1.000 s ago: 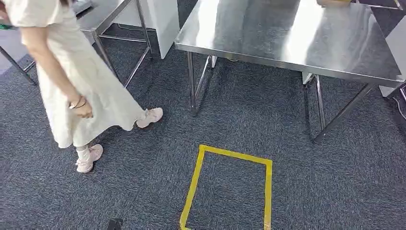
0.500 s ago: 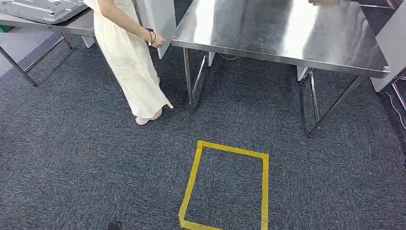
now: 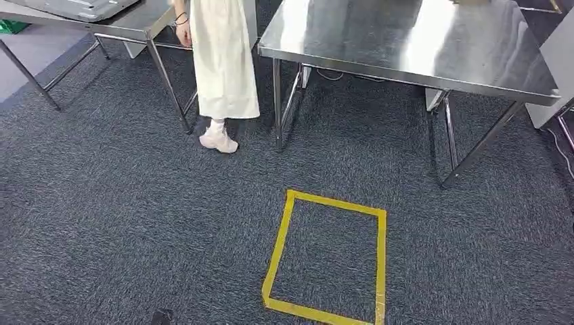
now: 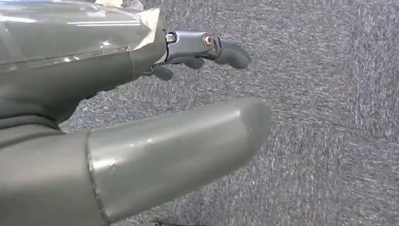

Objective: Take the parts from the cabinet and place them on the table.

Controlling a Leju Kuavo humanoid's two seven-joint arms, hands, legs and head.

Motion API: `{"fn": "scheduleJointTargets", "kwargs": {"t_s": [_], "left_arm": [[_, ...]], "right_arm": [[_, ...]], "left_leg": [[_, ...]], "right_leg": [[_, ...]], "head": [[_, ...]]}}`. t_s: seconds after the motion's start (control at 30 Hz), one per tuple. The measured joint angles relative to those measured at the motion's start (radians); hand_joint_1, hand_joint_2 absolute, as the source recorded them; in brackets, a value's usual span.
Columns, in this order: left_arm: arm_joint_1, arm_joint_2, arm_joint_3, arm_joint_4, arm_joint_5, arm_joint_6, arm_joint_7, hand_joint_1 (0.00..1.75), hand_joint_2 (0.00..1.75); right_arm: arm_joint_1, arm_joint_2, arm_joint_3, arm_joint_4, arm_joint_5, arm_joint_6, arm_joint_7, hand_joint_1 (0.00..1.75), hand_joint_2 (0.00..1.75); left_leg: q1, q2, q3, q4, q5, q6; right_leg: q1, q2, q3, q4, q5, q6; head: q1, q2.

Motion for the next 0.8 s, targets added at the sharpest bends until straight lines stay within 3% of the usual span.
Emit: {"fn": "scheduleJointTargets", "kwargs": {"t_s": [0.03, 0.1, 0.13, 0.17, 0.2, 0.27, 0.3, 0.33, 0.37, 0.43, 0.47, 0.5, 0.53, 0.57, 0.6, 0.63, 0.67, 0.7, 0.77, 0.8], "left_arm": [[-0.001, 0.000, 0.000, 0.000, 0.000, 0.000, 0.000, 0.00, 0.00], [0.000, -0.002, 0.000, 0.000, 0.000, 0.000, 0.000, 0.00, 0.00], [0.000, -0.001, 0.000, 0.000, 0.000, 0.000, 0.000, 0.00, 0.00], [0.000, 0.003, 0.000, 0.000, 0.000, 0.000, 0.000, 0.00, 0.00], [0.000, 0.003, 0.000, 0.000, 0.000, 0.000, 0.000, 0.00, 0.00], [0.001, 0.003, 0.000, 0.000, 0.000, 0.000, 0.000, 0.00, 0.00], [0.001, 0.004, 0.000, 0.000, 0.000, 0.000, 0.001, 0.00, 0.00], [0.001, 0.005, 0.000, 0.000, 0.000, 0.000, 0.001, 0.00, 0.00], [0.001, 0.005, 0.000, 0.000, 0.000, 0.000, 0.001, 0.00, 0.00], [0.001, 0.006, 0.000, 0.000, -0.001, 0.000, 0.001, 0.00, 0.00], [-0.001, 0.005, 0.000, 0.000, -0.002, 0.000, 0.001, 0.00, 0.00], [-0.002, 0.003, 0.000, 0.000, -0.003, 0.000, 0.001, 0.00, 0.00], [-0.001, 0.003, 0.000, 0.000, -0.006, 0.000, 0.000, 0.00, 0.00], [-0.001, 0.005, 0.000, 0.000, -0.010, 0.000, -0.001, 0.00, 0.00], [-0.001, 0.004, 0.000, 0.000, -0.012, 0.000, -0.004, 0.00, 0.00], [-0.001, 0.004, 0.000, 0.000, -0.013, 0.000, -0.006, 0.00, 0.00], [-0.001, 0.004, 0.000, 0.000, -0.014, 0.000, -0.007, 0.00, 0.00], [-0.001, 0.003, 0.000, 0.000, -0.014, 0.000, -0.007, 0.00, 0.00], [-0.001, 0.003, 0.000, 0.000, -0.014, 0.000, -0.007, 0.00, 0.00], [-0.001, 0.003, 0.000, 0.000, -0.012, 0.001, -0.007, 0.00, 0.00]], "right_arm": [[0.001, 0.001, 0.000, 0.000, -0.001, 0.000, 0.000, 0.00, 1.75], [0.000, 0.000, 0.000, 0.000, -0.002, 0.000, 0.000, 0.00, 1.75], [0.001, 0.000, 0.000, 0.000, -0.002, 0.000, 0.000, 0.00, 1.75], [-0.001, 0.003, 0.000, 0.000, -0.002, 0.000, 0.001, 0.00, 1.75], [0.000, 0.002, 0.000, 0.000, -0.003, 0.000, 0.002, 0.00, 1.75], [0.002, 0.003, 0.000, 0.000, -0.003, 0.000, 0.003, 0.00, 1.75], [0.003, 0.004, 0.000, 0.000, -0.003, 0.000, 0.003, 0.00, 1.75], [0.003, 0.005, 0.000, 0.000, -0.003, 0.000, 0.004, 0.00, 1.75], [0.003, 0.006, 0.000, 0.000, -0.003, -0.001, 0.005, 0.00, 1.75], [0.002, 0.010, 0.000, 0.000, -0.002, -0.001, 0.005, 0.00, 1.75], [0.001, 0.010, 0.000, 0.000, -0.002, -0.002, 0.005, 0.00, 1.75], [0.000, 0.008, 0.000, -0.001, -0.003, -0.003, 0.005, 0.00, 1.75], [0.000, 0.010, 0.000, -0.001, -0.003, -0.003, 0.005, 0.00, 1.75], [-0.002, 0.010, 0.000, 0.000, -0.003, -0.003, 0.003, 0.00, 1.75], [-0.002, 0.008, 0.000, -0.001, -0.004, -0.003, 0.002, 0.00, 1.75], [0.000, 0.006, 0.000, -0.001, -0.006, -0.003, 0.002, 0.00, 1.75], [0.000, 0.006, 0.000, -0.001, -0.005, -0.003, 0.002, 0.00, 1.75], [0.000, 0.006, 0.000, -0.001, -0.006, -0.003, 0.002, 0.00, 1.75], [0.001, 0.006, 0.000, -0.001, -0.006, -0.003, 0.001, 0.00, 1.75], [0.001, 0.006, 0.000, -0.001, -0.005, -0.003, 0.000, 0.00, 1.75]], "left_leg": [[0.000, 0.001, 0.000, 0.002, 0.004, -0.003], [0.003, 0.002, -0.004, 0.003, 0.015, -0.012], [-0.001, 0.001, -0.010, 0.005, 0.019, -0.018], [0.006, -0.006, -0.023, 0.024, -0.008, -0.026], [0.012, -0.006, -0.037, 0.069, -0.069, -0.035], [0.028, -0.007, -0.077, 0.212, -0.177, -0.053], [0.034, -0.006, -0.089, 0.273, -0.201, -0.061], [0.041, -0.006, -0.085, 0.296, -0.200, -0.067], [0.049, -0.006, -0.058, 0.275, -0.174, -0.074], [0.063, -0.005, 0.053, 0.122, -0.107, -0.087], [0.069, -0.006, 0.107, 0.036, -0.107, -0.094], [0.058, -0.017, 0.120, 0.016, -0.123, -0.090], [0.056, -0.019, 0.104, 0.024, -0.112, -0.073], [0.054, -0.018, 0.102, 0.016, -0.119, -0.064], [0.055, -0.017, 0.101, 0.010, -0.115, -0.059], [0.049, -0.016, 0.099, 0.010, -0.114, -0.057], [0.042, -0.015, 0.097, 0.010, -0.111, -0.049], [0.036, -0.015, 0.095, 0.011, -0.108, -0.043], [0.029, -0.015, 0.092, 0.011, -0.102, -0.034], [0.028, -0.015, 0.088, 0.012, -0.100, -0.031]], "right_leg": [[0.001, 0.000, -0.016, 0.000, 0.007, -0.002], [0.002, 0.000, -0.026, -0.002, 0.011, -0.019], [-0.013, -0.001, -0.028, -0.010, 0.023, -0.028], [-0.022, -0.006, -0.035, -0.011, 0.034, -0.032], [-0.024, -0.005, -0.046, -0.010, 0.043, -0.047], [-0.024, -0.006, -0.067, -0.009, 0.060, -0.048], [-0.023, -0.007, -0.079, -0.008, 0.068, -0.045], [-0.025, -0.007, -0.084, -0.005, 0.075, -0.041], [-0.028, -0.007, -0.095, 0.000, 0.082, -0.036], [-0.038, -0.006, -0.118, 0.018, 0.088, -0.026], [-0.039, -0.006, -0.127, 0.029, 0.089, -0.023], [-0.035, -0.004, -0.141, 0.033, 0.092, -0.015], [-0.030, -0.003, -0.140, 0.033, 0.095, -0.006], [-0.028, -0.003, -0.145, 0.034, 0.099, 0.001], [-0.017, -0.002, -0.158, 0.036, 0.091, 0.001], [-0.016, -0.002, -0.160, 0.034, 0.086, -0.006], [-0.019, -0.002, -0.160, 0.033, 0.087, -0.004], [-0.022, 0.000, -0.161, 0.032, 0.092, -0.001], [-0.028, 0.001, -0.162, 0.025, 0.116, 0.018], [-0.028, 0.001, -0.163, 0.023, 0.117, 0.016]], "head": [[-0.001, 0.000], [0.000, 0.000], [0.004, 0.000], [0.003, 0.000], [-0.003, 0.000], [-0.006, 0.000], [-0.006, 0.000], [-0.007, 0.000], [-0.007, 0.000], [-0.006, 0.000], [-0.008, 0.000], [-0.013, 0.000], [-0.009, 0.000], [-0.011, 0.000], [-0.004, 0.000], [-0.001, 0.000], [0.000, 0.000], [-0.001, 0.000], [0.000, 0.000], [0.000, 0.000]]}}
